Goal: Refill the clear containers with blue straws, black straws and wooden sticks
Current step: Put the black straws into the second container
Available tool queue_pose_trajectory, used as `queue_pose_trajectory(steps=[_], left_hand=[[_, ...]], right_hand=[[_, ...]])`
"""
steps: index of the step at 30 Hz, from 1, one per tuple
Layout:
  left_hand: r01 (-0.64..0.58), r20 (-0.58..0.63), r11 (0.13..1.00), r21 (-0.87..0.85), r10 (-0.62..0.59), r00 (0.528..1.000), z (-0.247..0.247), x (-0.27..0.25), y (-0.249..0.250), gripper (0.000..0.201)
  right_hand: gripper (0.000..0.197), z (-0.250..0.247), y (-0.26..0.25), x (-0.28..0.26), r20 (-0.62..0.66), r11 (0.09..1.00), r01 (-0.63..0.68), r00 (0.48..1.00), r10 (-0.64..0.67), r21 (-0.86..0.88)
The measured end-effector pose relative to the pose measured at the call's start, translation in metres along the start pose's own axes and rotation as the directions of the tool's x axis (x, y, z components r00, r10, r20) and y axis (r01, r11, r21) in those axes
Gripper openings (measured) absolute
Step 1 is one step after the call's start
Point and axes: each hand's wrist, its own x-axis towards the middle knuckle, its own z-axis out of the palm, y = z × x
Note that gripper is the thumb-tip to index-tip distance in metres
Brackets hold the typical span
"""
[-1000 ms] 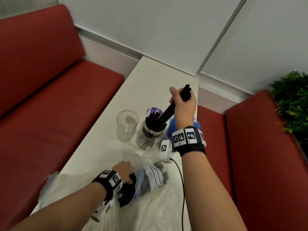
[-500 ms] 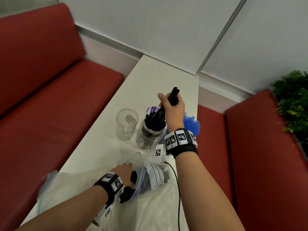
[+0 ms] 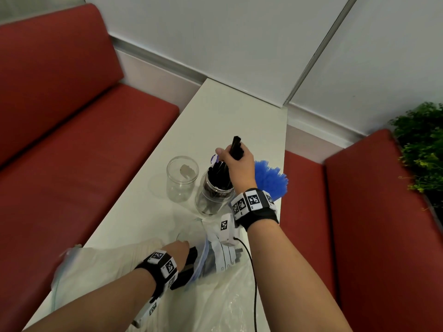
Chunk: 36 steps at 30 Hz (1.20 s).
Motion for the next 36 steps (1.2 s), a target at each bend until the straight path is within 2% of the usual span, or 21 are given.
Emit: queue_pose_trajectory(steps=[2, 6, 8, 10, 12, 15, 19, 21, 23, 24, 25, 26, 28, 29, 30, 31, 32, 34, 35, 36], left_hand=[[-0.012, -0.004, 1.000, 0.005, 0.012, 1.000, 0.001, 0.001, -0.001, 0.031], [-0.036, -0.014, 0.999, 0.022, 0.037, 0.999, -0.007, 0.000, -0.009, 0.029], [-0.054, -0.013, 0.998, 0.026, 0.054, 0.998, -0.013, 0.001, -0.014, 0.027], [-0.052, 0.003, 0.998, 0.023, 0.052, 0.999, -0.021, 0.001, -0.017, 0.029], [-0.037, 0.017, 0.999, 0.035, 0.036, 0.999, -0.029, 0.000, -0.019, 0.031], [-0.017, 0.030, 0.997, 0.070, 0.015, 0.999, -0.035, -0.004, -0.023, 0.030], [0.010, 0.005, 0.997, 0.077, -0.011, 1.000, -0.043, -0.013, -0.029, 0.025], [0.011, 0.010, 0.996, 0.093, -0.012, 1.000, -0.048, -0.017, -0.030, 0.024], [-0.003, 0.015, 0.993, 0.120, 0.001, 1.000, -0.055, -0.021, -0.029, 0.026], [-0.013, 0.016, 0.989, 0.147, 0.011, 1.000, -0.060, -0.024, -0.028, 0.026], [-0.020, 0.017, 0.985, 0.172, 0.018, 1.000, -0.065, -0.027, -0.026, 0.026], [-0.021, 0.011, 0.982, 0.189, 0.019, 1.000, -0.070, -0.031, -0.025, 0.026], [-0.006, -0.017, 0.977, 0.211, 0.010, 1.000, -0.083, -0.041, -0.024, 0.024], [0.002, -0.025, 0.974, 0.226, 0.004, 1.000, -0.092, -0.048, -0.024, 0.025], [0.004, -0.036, 0.969, 0.248, 0.005, 0.999, -0.103, -0.055, -0.024, 0.025], [0.004, -0.049, 0.961, 0.276, 0.010, 0.999, -0.116, -0.062, -0.022, 0.026], [0.005, -0.054, 0.955, 0.297, 0.012, 0.998, -0.131, -0.071, -0.019, 0.027], [0.020, -0.033, 0.944, 0.330, -0.009, 0.999, -0.165, -0.090, -0.009, 0.029], [0.038, -0.022, 0.937, 0.347, -0.033, 0.999, -0.182, -0.101, -0.002, 0.028], [0.056, -0.023, 0.929, 0.365, -0.051, 0.998, -0.197, -0.112, 0.005, 0.025]], right_hand=[[0.022, -0.002, 0.001, -0.001, -0.001, 1.000, 0.006, 1.000, -0.006, 0.016], [0.014, -0.007, -0.016, 0.001, -0.107, 0.976, 0.169, 0.982, -0.155, 0.138], [0.009, -0.006, -0.018, 0.000, -0.138, 0.960, 0.242, 0.965, -0.224, 0.138], [0.010, -0.003, -0.012, -0.005, -0.111, 0.966, 0.257, 0.961, -0.255, 0.007], [0.022, 0.002, 0.003, -0.011, -0.003, 0.948, 0.226, 0.972, -0.233, -0.225], [0.040, 0.007, 0.026, -0.022, 0.191, 0.819, 0.259, 0.964, -0.186, -0.512], [0.054, 0.018, 0.030, -0.033, 0.245, 0.601, 0.443, 0.890, -0.385, -0.665], [0.056, 0.020, 0.034, -0.036, 0.314, 0.412, 0.428, 0.895, -0.317, -0.804], [0.052, 0.018, 0.041, -0.042, 0.343, 0.247, 0.362, 0.932, -0.120, -0.899], [0.052, 0.016, 0.044, -0.047, 0.324, 0.245, 0.324, 0.945, -0.042, -0.914], [0.054, 0.013, 0.045, -0.053, 0.304, 0.296, 0.294, 0.952, -0.012, -0.909], [0.057, 0.010, 0.044, -0.059, 0.298, 0.374, 0.294, 0.953, -0.049, -0.880], [0.063, 0.006, 0.040, -0.073, 0.286, 0.523, 0.360, 0.933, -0.219, -0.773], [0.064, 0.005, 0.039, -0.080, 0.281, 0.617, 0.375, 0.927, -0.248, -0.692], [0.065, 0.004, 0.037, -0.089, 0.303, 0.726, 0.351, 0.931, -0.204, -0.591], [0.067, 0.002, 0.035, -0.098, 0.374, 0.818, 0.289, 0.922, -0.098, -0.498], [0.069, 0.002, 0.034, -0.109, 0.486, 0.870, 0.213, 0.874, 0.034, -0.444], [0.075, 0.007, 0.037, -0.130, 0.655, 0.868, 0.164, 0.724, 0.218, -0.469], [0.076, 0.011, 0.040, -0.137, 0.679, 0.855, 0.179, 0.694, 0.242, -0.487], [0.073, 0.018, 0.042, -0.144, 0.672, 0.852, 0.191, 0.706, 0.225, -0.487]])
